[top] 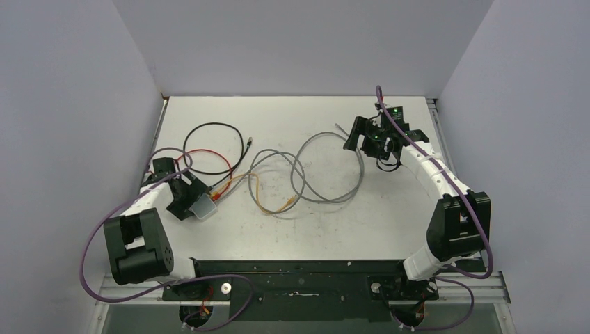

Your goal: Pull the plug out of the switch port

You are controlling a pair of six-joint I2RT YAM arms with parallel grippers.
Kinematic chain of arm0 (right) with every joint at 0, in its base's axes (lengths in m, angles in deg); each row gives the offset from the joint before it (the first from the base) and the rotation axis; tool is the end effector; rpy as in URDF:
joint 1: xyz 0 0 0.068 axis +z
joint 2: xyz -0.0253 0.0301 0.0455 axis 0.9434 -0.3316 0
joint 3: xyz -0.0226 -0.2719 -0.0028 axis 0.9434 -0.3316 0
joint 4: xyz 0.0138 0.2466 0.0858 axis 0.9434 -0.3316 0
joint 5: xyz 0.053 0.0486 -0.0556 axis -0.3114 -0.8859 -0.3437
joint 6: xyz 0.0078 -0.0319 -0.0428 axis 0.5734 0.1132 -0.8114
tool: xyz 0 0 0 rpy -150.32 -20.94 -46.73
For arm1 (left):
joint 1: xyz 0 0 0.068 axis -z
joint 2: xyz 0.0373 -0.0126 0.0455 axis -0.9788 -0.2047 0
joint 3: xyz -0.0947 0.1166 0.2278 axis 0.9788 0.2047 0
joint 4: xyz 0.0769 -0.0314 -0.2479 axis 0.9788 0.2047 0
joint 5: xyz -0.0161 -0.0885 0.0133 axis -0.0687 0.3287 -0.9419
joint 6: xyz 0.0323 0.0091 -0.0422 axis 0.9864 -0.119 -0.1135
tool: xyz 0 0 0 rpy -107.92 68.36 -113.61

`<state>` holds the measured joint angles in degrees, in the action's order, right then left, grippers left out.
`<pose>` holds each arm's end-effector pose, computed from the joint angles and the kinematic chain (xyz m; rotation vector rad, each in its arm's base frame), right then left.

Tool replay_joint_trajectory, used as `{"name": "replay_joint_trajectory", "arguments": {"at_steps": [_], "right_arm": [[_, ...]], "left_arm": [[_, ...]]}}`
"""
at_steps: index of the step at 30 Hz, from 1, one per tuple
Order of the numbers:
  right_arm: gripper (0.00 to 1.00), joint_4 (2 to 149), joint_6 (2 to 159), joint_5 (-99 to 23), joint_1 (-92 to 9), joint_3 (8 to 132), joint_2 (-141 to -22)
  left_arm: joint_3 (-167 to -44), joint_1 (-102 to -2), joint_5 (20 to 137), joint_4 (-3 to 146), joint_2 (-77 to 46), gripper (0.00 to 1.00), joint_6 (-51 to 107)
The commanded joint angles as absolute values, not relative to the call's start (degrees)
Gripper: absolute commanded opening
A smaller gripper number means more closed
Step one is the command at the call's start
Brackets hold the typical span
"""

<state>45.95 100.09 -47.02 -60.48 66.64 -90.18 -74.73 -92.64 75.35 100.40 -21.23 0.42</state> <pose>0.3356 0.0704 0.2817 0.2063 2.4452 0.6419 0.2414 0.0590 0.1637 -1.2097 2.4695 -0.2404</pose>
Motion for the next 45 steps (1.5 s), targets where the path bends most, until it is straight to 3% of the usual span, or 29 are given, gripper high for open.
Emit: {"name": "replay_joint_trajectory", "arguments": {"at_steps": [1, 5, 14, 30, 45], "right_arm": [[0.9, 47.2, 100.5, -47.6, -60.5, 68.1, -90.2], [0.9, 46.9, 100.5, -47.8, -60.5, 68.5, -90.5], [0.9, 46.2, 100.6, -48.1, -60.4, 69.7, -91.4], [0.9, 44.6, 101.0, -48.5, -59.9, 72.5, -93.2], [0.9, 43.2, 100.6, -48.6, -59.8, 73.6, -92.8]], "left_arm": [[-76.9, -91.8, 73.8, 100.1, -22.8, 0.83, 0.5], [-77.5, -91.5, 72.9, 100.8, -23.6, 0.79, 0.9], [-79.2, -89.8, 70.7, 103.3, -25.2, 0.59, 2.2], [-84.5, -74.8, 67.6, 104.9, -27.5, 0.59, 1.2], [-103.2, -51.7, 67.3, 106.6, -45.2, 0.57, 0.5]]}}
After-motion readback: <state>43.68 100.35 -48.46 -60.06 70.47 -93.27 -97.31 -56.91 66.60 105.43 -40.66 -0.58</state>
